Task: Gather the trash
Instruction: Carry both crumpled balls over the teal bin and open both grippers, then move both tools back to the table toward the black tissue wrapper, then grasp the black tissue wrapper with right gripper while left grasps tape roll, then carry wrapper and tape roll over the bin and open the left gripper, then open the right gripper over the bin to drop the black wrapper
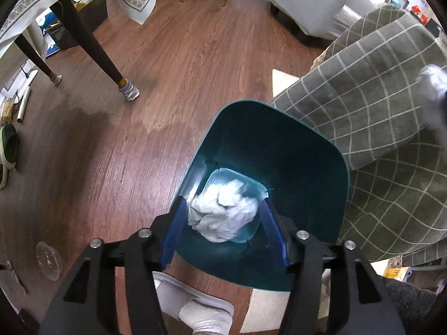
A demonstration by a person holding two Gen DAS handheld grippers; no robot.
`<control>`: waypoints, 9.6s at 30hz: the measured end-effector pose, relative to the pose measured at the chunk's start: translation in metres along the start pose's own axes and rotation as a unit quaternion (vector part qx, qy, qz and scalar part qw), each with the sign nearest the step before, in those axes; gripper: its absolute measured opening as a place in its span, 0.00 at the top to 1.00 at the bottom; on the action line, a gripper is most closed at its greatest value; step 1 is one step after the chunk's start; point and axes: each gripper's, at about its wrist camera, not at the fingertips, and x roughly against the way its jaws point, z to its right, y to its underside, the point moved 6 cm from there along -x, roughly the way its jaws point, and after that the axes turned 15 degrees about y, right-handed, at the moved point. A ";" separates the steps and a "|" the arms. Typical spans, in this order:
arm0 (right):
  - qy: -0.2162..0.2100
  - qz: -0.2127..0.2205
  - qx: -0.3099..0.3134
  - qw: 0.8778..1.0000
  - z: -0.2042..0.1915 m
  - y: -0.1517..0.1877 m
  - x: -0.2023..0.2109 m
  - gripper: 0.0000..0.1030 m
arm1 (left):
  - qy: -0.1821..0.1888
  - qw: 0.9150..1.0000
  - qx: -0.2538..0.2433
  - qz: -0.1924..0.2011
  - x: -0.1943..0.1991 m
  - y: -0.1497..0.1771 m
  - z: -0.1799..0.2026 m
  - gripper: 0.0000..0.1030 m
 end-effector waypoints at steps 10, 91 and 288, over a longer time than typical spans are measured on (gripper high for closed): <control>0.016 -0.026 0.003 1.000 -0.008 0.009 -0.028 0.48 | -0.011 0.995 -0.028 0.094 0.069 -0.023 0.009 0.34; 0.142 0.129 -0.045 0.980 0.218 -0.006 0.130 0.12 | 0.109 0.936 -0.210 0.261 0.137 -0.087 0.303 0.24; 0.054 -0.159 0.148 0.975 -0.045 0.073 -0.120 0.50 | 0.004 0.979 -0.073 0.188 0.176 -0.040 0.048 0.60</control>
